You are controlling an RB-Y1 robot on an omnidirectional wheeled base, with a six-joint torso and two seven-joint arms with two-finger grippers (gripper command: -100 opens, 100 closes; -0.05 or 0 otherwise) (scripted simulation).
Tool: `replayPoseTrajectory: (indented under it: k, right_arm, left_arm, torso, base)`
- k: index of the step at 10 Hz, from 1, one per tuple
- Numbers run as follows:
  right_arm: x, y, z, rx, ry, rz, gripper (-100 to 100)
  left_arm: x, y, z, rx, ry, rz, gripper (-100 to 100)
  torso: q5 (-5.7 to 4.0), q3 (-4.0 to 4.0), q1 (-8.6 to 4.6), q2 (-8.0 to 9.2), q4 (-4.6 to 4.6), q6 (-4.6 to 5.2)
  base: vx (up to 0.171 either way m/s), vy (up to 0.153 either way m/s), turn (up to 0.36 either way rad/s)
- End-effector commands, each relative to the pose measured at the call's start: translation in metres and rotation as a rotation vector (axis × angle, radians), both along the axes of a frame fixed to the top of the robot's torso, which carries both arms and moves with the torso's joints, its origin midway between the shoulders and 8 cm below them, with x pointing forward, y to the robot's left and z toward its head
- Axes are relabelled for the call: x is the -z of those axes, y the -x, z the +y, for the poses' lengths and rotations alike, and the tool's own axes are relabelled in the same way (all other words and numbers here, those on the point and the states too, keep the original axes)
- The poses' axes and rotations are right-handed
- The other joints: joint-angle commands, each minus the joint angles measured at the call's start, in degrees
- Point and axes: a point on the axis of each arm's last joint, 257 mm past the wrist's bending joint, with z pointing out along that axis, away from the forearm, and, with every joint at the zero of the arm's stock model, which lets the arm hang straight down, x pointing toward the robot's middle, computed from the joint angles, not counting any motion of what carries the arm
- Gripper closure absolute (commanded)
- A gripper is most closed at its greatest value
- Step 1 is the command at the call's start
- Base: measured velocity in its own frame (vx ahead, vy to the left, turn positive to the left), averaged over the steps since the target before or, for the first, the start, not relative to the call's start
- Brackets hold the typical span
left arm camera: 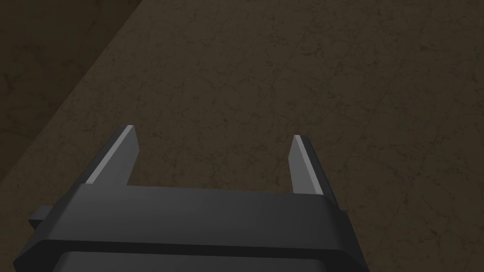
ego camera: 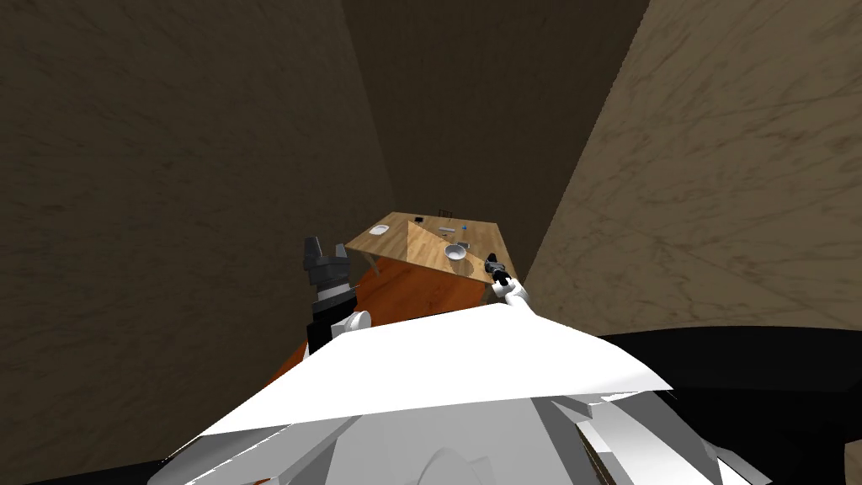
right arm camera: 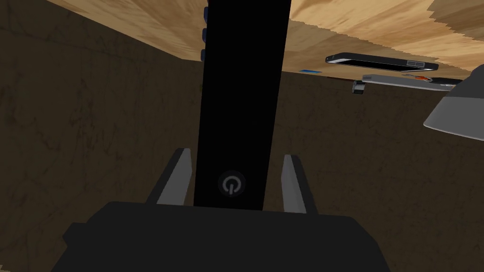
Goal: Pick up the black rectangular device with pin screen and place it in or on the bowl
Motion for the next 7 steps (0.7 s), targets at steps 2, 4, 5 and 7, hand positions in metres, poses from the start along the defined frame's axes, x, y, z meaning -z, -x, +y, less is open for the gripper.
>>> replayPoseTrajectory:
  k: [2, 4, 5, 7]
  right_arm:
    - [0.0, 0.0, 0.0, 0.002, -0.002, 0.0, 100]
    - [0.0, 0.0, 0.0, 0.002, -0.002, 0.0, 100]
    - [0.0, 0.0, 0.0, 0.002, -0.002, 0.0, 0]
    - [-0.005, 0.014, -0.004, -0.037, 0.015, -0.007, 100]
  left_arm:
    - [0.0, 0.0, 0.0, 0.0, 0.0, 0.0, 0]
    - [0.0, 0.0, 0.0, 0.0, 0.0, 0.0, 0]
    - [0.0, 0.0, 0.0, 0.0, 0.0, 0.0, 0]
    - [0.0, 0.0, 0.0, 0.0, 0.0, 0.0, 0]
  torso:
    - [0.02, -0.05, 0.05, -0.08, -0.03, -0.03]
    - [0.04, -0.08, 0.08, -0.13, -0.03, -0.04]
    - [0.04, -0.08, 0.08, -0.13, -0.03, -0.03]
    - [0.11, -0.19, 0.19, -0.35, -0.08, 0.14]
  base:
    - [-0.003, -0.002, -0.002]
    - [0.0, 0.0, 0.0]
    - [0.0, 0.0, 0.0]
    - [0.145, 0.059, -0.289]
